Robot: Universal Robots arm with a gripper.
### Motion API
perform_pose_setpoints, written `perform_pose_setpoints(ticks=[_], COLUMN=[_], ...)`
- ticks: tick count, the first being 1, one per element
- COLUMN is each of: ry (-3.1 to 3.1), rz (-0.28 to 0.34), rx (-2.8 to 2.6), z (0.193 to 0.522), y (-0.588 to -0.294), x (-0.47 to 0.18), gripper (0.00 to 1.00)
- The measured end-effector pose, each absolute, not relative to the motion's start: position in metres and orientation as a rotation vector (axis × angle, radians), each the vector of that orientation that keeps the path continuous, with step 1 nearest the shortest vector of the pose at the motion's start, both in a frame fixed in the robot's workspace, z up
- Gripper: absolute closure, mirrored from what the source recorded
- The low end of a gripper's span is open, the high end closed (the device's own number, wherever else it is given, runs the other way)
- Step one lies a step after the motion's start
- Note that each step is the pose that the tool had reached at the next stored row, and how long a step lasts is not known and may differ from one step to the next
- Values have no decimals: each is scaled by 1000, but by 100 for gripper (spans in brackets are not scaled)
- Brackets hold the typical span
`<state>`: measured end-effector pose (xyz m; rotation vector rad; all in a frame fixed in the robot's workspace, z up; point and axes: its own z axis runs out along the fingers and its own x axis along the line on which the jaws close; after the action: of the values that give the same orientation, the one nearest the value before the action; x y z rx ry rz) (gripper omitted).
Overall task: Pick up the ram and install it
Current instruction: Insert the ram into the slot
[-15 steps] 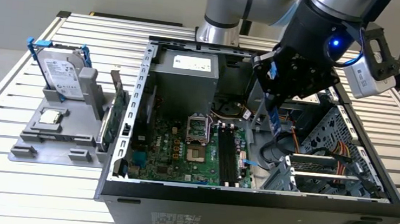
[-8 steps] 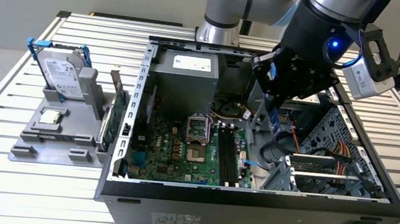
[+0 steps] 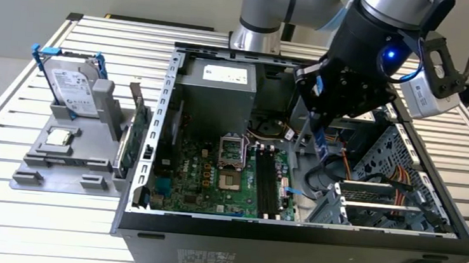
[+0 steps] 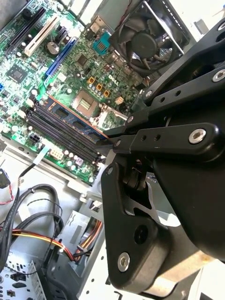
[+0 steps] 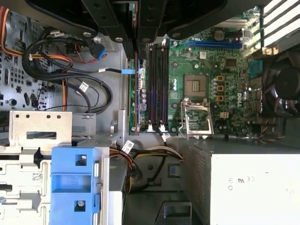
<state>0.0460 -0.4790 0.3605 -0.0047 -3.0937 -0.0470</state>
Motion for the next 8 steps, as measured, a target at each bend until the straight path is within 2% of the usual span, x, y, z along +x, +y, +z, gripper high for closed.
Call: perform_pose_setpoints(ticks=[8], ry=[-3094], rz=[-47], rx=[-5], z=[358], y=[-479], x=[46], gripper=[100])
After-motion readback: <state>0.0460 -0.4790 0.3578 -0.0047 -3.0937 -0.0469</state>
